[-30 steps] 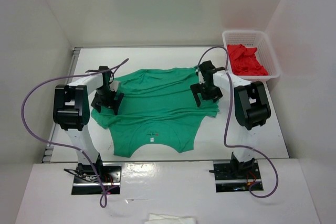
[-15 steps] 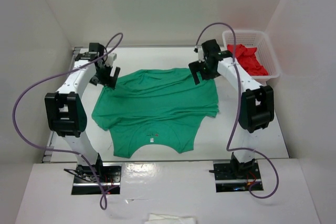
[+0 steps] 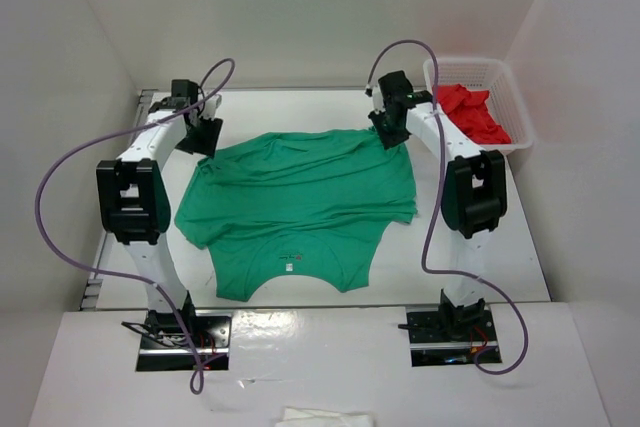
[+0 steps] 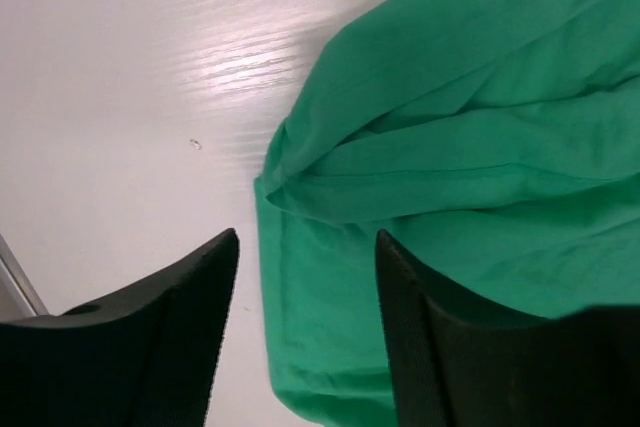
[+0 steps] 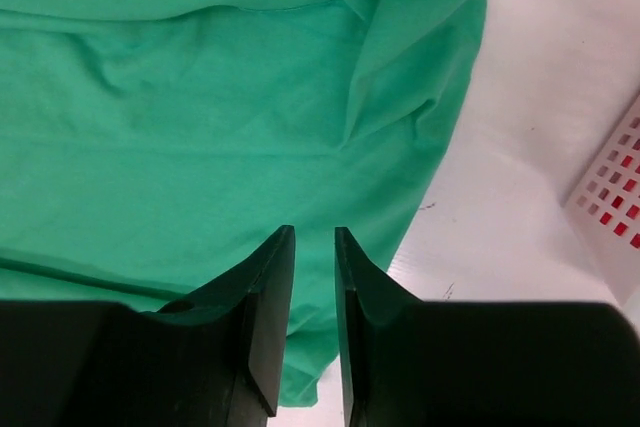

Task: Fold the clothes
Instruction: Flatten the tank top out

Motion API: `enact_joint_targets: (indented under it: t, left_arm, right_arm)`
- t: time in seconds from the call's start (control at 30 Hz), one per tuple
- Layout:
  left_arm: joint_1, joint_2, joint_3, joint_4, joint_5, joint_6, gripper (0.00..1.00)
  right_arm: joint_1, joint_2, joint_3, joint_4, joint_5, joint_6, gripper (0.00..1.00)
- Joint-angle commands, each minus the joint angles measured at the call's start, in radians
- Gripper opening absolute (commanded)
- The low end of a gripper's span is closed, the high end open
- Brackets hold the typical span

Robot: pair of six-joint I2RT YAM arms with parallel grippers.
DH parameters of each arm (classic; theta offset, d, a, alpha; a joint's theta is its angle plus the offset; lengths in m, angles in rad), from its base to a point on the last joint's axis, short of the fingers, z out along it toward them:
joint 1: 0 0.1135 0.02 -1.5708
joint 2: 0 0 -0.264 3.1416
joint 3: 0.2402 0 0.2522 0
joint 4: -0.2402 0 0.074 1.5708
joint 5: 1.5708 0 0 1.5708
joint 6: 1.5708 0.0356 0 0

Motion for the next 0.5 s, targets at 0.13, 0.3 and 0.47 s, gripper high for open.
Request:
enact_joint_targets:
  t: [0.13, 0.3, 0.47]
  left_arm:
    - [0.173, -0.011, -0.063, 0.114, 0.165, 0.113, 0.72]
    - [0.218, -0.011, -0.086, 0.127, 0.202, 0.148, 0.72]
    - [0.218, -0.002, -0.104, 0.127, 0.250, 0.170, 0.72]
  right_arm:
    - [-0.117, -0.033, 0.075, 0.054, -0.113, -0.020, 0.52]
    - [-0.151, -0.044, 0.087, 0.054, -0.183, -0.020, 0.53]
    - [-0.151, -0.034, 0.087, 0.054, -0.183, -0.011, 0.54]
